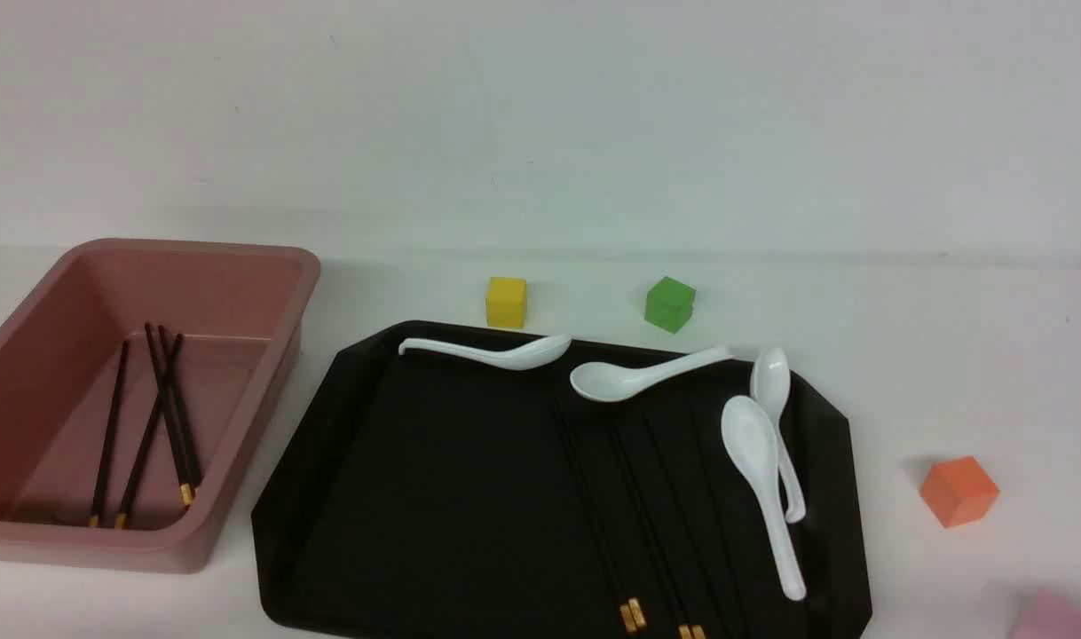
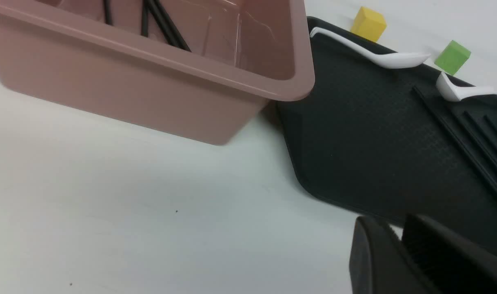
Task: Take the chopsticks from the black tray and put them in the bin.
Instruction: Use the left arm to grab a pair of chopsticks
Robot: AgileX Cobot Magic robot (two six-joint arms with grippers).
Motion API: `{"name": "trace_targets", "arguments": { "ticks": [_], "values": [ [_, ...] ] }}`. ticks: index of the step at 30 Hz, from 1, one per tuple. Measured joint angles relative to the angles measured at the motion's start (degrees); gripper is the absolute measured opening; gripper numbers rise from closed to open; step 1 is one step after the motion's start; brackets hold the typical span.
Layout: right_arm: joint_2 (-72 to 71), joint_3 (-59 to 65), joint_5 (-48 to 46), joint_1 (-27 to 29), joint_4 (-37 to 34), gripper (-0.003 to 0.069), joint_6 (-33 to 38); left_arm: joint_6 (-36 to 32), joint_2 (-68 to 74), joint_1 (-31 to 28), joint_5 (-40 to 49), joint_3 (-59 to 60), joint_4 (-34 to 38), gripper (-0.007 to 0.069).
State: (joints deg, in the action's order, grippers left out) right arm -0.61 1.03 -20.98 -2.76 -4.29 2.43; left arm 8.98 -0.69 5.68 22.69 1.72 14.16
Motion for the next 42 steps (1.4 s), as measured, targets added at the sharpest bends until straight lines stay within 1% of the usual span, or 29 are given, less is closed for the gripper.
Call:
{"name": "trace_targets", "arguments": {
  "ticks": [25,28,30,31,32,33,35,36,38,39,42],
  "values": [
    [0.0,0.0,0.0,0.0,0.0,0.0239,0.0,0.0,0.0,0.0,0.1,0.0,0.0,0.0139],
    [0.0,0.0,0.0,0.0,0.0,0.0239,0.0,1.0,0.0,0.0,-0.4,0.0,1.6,0.0143],
    [0.0,0.0,0.0,0.0,0.0,0.0239,0.0,3.6,0.0,0.0,-1.7,0.0,5.8,0.0145],
    [0.0,0.0,0.0,0.0,0.0,0.0239,0.0,6.0,0.0,0.0,-2.6,0.0,9.8,0.0145],
    [0.0,0.0,0.0,0.0,0.0,0.0239,0.0,7.5,0.0,0.0,-3.0,0.0,12.3,0.0146],
    [0.0,0.0,0.0,0.0,0.0,0.0239,0.0,10.6,0.0,0.0,-3.8,0.0,18.0,0.0146],
    [0.0,0.0,0.0,0.0,0.0,0.0239,0.0,14.5,0.0,0.0,-4.7,0.0,26.5,0.0147],
    [0.0,0.0,0.0,0.0,0.0,0.0239,0.0,16.0,0.0,0.0,-4.9,0.0,29.6,0.0148],
    [0.0,0.0,0.0,0.0,0.0,0.0239,0.0,20.2,0.0,0.0,-5.6,0.0,40.2,0.0150],
    [0.0,0.0,0.0,0.0,0.0,0.0239,0.0,21.0,0.0,0.0,-6.0,0.0,43.6,0.0152],
    [0.0,0.0,0.0,0.0,0.0,0.0239,0.0,21.5,0.0,0.0,-8.0,0.0,48.6,0.0156]
  ]
}}
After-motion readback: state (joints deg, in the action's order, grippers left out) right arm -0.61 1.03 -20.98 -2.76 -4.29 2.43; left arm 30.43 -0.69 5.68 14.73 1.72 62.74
